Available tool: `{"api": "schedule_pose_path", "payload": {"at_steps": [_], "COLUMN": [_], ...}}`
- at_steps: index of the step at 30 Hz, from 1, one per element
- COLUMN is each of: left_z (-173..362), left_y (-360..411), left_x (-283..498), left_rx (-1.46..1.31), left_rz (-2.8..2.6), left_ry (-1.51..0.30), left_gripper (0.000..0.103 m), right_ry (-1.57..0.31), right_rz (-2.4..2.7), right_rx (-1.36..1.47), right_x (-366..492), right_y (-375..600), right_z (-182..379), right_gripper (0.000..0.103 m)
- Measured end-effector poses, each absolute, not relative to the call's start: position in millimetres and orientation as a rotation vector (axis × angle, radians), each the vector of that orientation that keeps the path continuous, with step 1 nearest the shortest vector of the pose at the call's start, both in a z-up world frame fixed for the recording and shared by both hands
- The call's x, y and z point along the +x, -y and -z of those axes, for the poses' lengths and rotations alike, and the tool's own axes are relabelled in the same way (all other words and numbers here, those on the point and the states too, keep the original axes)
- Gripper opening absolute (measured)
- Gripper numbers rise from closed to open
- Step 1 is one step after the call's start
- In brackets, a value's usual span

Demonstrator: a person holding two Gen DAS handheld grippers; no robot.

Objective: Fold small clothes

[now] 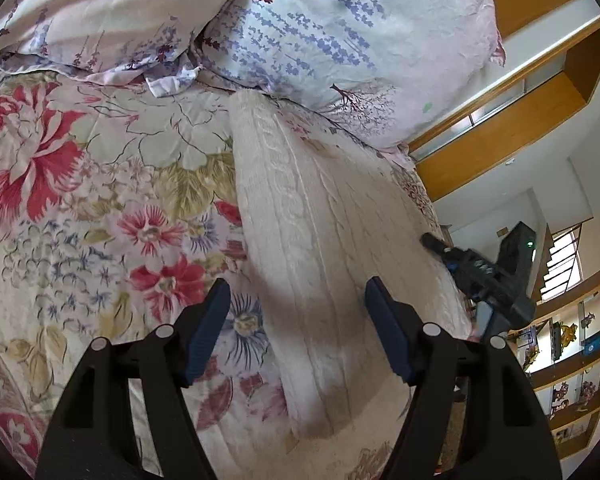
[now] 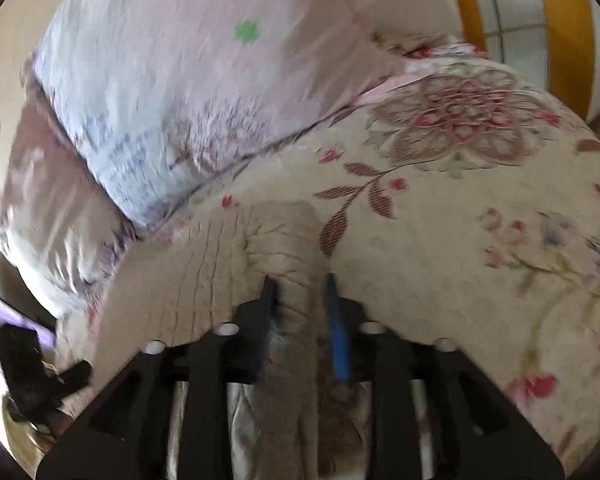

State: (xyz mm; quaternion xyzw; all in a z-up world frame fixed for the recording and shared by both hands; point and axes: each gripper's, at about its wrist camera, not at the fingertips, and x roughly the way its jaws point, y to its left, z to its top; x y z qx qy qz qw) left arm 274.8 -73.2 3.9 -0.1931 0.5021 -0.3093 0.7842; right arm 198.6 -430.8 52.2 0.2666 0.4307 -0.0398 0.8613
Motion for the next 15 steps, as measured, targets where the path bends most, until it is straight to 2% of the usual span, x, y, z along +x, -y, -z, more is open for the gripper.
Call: {"api": "schedule_pose_path", "payload": {"at_steps": [1, 2, 7, 12, 13, 14, 15], "left_z": [-4, -4, -1, 3, 3, 4, 5], "left_y": [72, 71, 72, 79, 79, 79, 80], "left_x": [273, 270, 256, 244, 242, 241, 240], "left_rx": [-0.419, -0.424, -0.426, -0.408, -0.406, -0.404, -0.398], "left_rz": [0.672, 0.68, 0.712, 0.712, 0.71, 0.707, 0.704], "left_ry": [-1.085, -1.089, -1.108, -1.137, -1.141, -1.145, -1.149], "left_gripper": [0.07, 0.07, 0.068, 0.065, 0.064, 0.06, 0.055], "right_ry": [-0.885, -0.865, -0.861, -0.888, -0.888, -0.888, -0.893], "right_rz": [0.076, 0.057, -0.058, -0.084, -0.084, -0.083, -0.071], "right_rx": [0.579, 0.599, 0.658, 0.595, 0.576, 0.557, 0.534], "right_x": [189, 179, 141, 126, 124, 124, 125], "right_y": [435, 437, 428, 403, 400, 396, 394], "right_z": [-58, -62, -67, -62, -62, -60, -59], "right_gripper": [0.054, 0.056, 0.056, 0.055, 0.05, 0.027, 0.017]}}
